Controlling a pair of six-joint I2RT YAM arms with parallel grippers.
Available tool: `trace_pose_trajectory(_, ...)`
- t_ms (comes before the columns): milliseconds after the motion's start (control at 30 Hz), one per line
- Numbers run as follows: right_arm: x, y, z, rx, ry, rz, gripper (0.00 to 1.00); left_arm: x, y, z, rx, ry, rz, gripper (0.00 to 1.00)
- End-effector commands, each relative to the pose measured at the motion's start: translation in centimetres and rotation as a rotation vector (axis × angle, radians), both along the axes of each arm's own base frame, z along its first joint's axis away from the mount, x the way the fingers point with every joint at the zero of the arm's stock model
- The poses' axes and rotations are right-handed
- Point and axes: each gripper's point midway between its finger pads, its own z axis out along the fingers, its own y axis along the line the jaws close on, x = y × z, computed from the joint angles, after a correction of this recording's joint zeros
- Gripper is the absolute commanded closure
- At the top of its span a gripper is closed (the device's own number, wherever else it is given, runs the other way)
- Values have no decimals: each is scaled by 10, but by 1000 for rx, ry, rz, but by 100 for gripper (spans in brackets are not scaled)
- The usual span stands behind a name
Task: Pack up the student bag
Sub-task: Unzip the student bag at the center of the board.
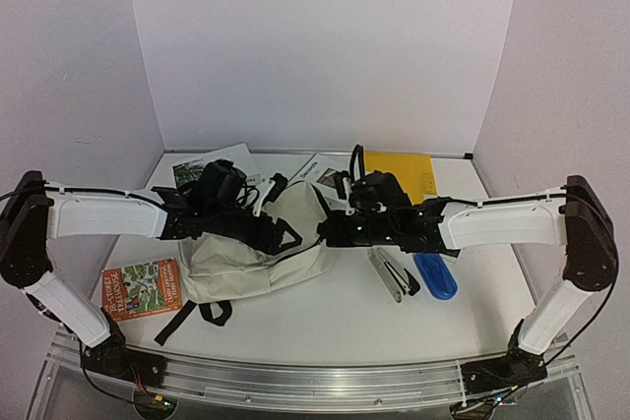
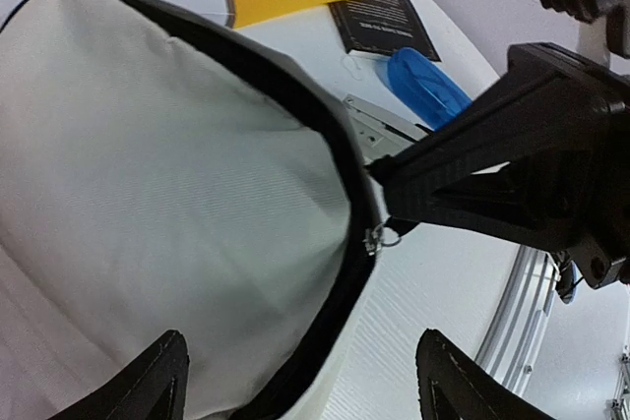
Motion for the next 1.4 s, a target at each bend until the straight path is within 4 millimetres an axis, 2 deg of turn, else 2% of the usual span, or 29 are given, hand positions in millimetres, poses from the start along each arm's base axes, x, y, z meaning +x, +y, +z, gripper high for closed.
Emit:
trace_pose_trajectory(0,8,-5,30,102,-27,-50,100,6,-39,21,-82,-137,-90,20)
trace_pose_trajectory(133,11,-8,31,109,-26,-61,100,13,-46,2,-26,-149,-97,21)
trace_pose_trajectory(267,13,-13,31,110,-25,-73,100,11,-52,0,-37,-143,-117,23)
trace_pose_trajectory(467,17,-16,26,106,-18,-87,100,7,-67,-15,-32,-94,-132,39)
trace_pose_trajectory(667,18,-16,25,103,-19,-85,100,4,-74,-15,-45,-88,-129,42)
trace_pose_trajectory(733,19,-16,24,102,-19,-87,100,3,-77,-15,-51,-81,-135,48)
trace_pose_trajectory(833,21,-18,24,103,-19,-101,100,2,-81,-17,-44,-70,-134,65)
trace_pose_trajectory(967,29,-28,27,98,-36,-153,100,-5,-83,-17,-35,-55,-138,92)
trace_pose_trajectory(1033,37,-34,31,79,-69,-197,100,-8,-81,-20,-24,-52,-133,99)
trace_pose_trajectory(1367,76,-65,40,-146,-212,-361,100,-38,-67,-37,43,20,-152,100)
